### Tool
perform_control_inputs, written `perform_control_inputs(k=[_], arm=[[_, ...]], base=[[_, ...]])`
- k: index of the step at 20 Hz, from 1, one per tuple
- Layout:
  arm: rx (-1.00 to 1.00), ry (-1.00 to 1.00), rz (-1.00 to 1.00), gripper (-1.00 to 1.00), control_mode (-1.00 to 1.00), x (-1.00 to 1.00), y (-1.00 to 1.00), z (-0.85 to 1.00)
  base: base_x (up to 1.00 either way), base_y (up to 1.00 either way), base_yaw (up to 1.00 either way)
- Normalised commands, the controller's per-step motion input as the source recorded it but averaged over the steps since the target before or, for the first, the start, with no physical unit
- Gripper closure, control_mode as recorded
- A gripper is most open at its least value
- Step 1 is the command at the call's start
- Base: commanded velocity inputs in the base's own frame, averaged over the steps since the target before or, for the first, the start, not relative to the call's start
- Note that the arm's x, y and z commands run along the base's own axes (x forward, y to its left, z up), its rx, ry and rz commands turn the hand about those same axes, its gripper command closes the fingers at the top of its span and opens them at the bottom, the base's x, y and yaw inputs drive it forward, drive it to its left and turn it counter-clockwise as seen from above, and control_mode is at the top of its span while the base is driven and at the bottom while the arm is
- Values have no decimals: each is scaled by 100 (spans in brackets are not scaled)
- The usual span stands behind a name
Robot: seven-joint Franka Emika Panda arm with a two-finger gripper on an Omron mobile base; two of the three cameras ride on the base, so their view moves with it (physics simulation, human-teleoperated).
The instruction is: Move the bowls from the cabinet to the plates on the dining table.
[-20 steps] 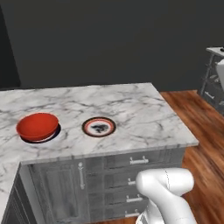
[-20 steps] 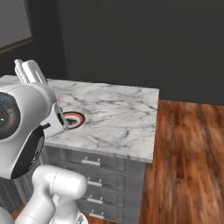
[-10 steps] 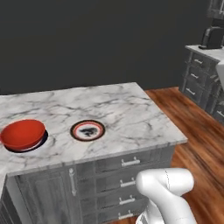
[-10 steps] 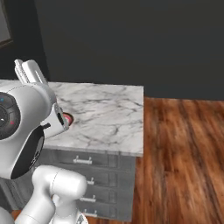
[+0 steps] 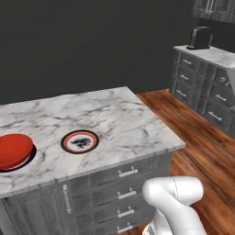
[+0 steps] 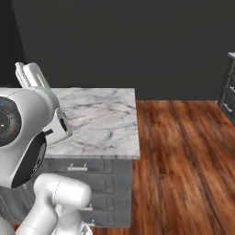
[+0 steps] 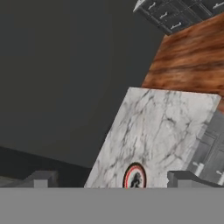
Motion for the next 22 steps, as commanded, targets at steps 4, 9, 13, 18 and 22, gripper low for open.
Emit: perform_control_inputs(k=[4,9,13,18,22], arm=[[0,0,0,-100,100,0,0,0],[0,0,0,-100,100,0,0,0],[0,0,0,-100,100,0,0,0],[0,0,0,-100,100,0,0,0],[0,0,0,-100,100,0,0,0]], base=[[0,0,-25],[0,0,-25],[0,0,-25],[0,0,-25],[0,0,-25]])
